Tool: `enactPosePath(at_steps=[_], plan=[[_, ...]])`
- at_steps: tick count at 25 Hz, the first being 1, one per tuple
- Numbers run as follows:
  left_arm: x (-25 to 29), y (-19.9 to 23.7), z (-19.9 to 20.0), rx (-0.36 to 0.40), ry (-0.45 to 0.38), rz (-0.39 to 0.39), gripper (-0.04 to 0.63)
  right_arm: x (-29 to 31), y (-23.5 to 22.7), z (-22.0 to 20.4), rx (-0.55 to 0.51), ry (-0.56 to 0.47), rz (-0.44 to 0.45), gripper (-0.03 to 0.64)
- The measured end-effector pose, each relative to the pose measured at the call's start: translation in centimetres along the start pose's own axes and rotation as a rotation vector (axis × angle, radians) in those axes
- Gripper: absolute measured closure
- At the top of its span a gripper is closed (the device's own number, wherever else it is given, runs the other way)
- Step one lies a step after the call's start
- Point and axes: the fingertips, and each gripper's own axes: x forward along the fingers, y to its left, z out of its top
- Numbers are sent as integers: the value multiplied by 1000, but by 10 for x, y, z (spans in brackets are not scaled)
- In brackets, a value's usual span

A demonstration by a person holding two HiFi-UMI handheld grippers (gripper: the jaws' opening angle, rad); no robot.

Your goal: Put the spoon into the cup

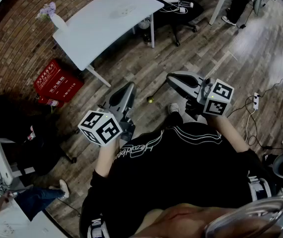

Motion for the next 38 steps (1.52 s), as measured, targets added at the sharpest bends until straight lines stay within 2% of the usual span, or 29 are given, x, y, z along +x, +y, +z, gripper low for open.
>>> enactPosePath(at_steps=[15, 24, 31, 38], plan=[[-14, -10, 2, 6, -12, 1, 591, 2, 11, 4, -13, 2, 0, 618], [-16, 5, 1, -11, -17, 3, 591, 12, 4, 0, -10, 19, -17, 618], [6, 28, 6, -22, -2, 25, 591, 25, -29, 2, 30, 17, -9, 618], [50, 75, 19, -51, 27, 64, 591, 53, -92, 12, 78, 9, -3, 618]])
